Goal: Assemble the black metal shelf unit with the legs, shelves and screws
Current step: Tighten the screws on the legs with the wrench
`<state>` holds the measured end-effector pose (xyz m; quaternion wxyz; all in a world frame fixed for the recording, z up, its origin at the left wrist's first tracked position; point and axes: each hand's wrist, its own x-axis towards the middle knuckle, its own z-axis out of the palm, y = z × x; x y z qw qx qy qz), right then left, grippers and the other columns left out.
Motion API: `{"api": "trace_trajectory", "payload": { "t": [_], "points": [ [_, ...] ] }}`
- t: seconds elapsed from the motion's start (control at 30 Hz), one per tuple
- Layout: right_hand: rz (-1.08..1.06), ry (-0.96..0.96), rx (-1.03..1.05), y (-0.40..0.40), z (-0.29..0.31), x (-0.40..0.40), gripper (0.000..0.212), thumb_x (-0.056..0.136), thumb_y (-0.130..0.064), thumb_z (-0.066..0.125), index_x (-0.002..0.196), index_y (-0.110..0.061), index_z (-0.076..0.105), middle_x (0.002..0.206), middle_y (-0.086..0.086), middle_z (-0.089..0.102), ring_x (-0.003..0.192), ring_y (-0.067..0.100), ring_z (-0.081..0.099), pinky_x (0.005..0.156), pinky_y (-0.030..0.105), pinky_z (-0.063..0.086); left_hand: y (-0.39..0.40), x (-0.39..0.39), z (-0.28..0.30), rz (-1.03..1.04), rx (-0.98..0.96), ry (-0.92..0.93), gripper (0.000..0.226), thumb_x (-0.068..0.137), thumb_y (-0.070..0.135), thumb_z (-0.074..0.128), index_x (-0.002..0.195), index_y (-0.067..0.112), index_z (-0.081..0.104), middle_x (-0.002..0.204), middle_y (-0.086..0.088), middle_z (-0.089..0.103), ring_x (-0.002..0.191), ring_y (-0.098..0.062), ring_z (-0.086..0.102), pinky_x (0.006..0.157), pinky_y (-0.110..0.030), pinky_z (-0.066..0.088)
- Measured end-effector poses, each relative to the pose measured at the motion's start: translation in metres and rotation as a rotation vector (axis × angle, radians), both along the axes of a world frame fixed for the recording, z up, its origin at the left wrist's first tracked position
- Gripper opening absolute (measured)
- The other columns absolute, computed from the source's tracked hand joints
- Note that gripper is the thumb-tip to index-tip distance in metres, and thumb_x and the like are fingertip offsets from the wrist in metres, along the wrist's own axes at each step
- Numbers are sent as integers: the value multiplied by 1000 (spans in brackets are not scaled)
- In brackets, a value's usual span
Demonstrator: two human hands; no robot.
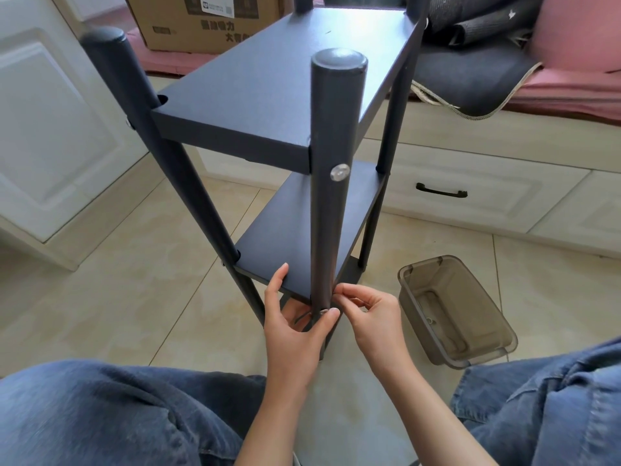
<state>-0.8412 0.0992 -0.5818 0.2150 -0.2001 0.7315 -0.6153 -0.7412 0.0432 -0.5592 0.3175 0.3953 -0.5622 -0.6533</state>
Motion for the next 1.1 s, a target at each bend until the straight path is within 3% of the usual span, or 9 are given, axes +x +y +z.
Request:
{"api": "trace_trajectory", "payload": {
  "t": [0.47,0.67,1.0,1.07,1.1],
  "points": [
    [45,-92,55,-11,-18,0,17,88,-4,68,95,-15,80,86,-6,77,87,11,72,82,33,59,-2,0,1,-10,-6,-7,87,76,-7,80,139,41,42,94,6,77,93,-10,74,77,-17,56],
    [27,-102,1,-6,-14,-1,33,86,-1,70,77,-32,75,81,-9,76,83,7,72,77,21,56,1,-2,-3,14,-2,7,88,78,-5,80,139,44,42,106,-2,75,98,-15,73,83,-24,59],
    [-3,-67,41,22,-1,-10,23,87,-4,70,82,-26,77,82,-11,75,79,-1,68,71,10,49,15,-19,-11,127,-63,-27,81,87,0,73,137,52,38,138,-5,56,111,-17,65,79,-11,55],
    [-32,-51,95,31,-4,-16,21,87,-6,70,84,-25,78,81,-9,75,81,4,69,71,12,50,19,-24,-12,169,-80,-47,81,89,1,71,136,56,35,139,-4,55,113,-17,64,79,-14,55],
    [-46,-51,124,36,-4,-19,19,87,-8,70,84,-25,79,81,-9,75,81,5,68,70,12,49,21,-27,-13,191,-93,-60,82,89,2,70,135,59,33,141,-3,54,116,-19,63,87,-21,56]
  ]
}}
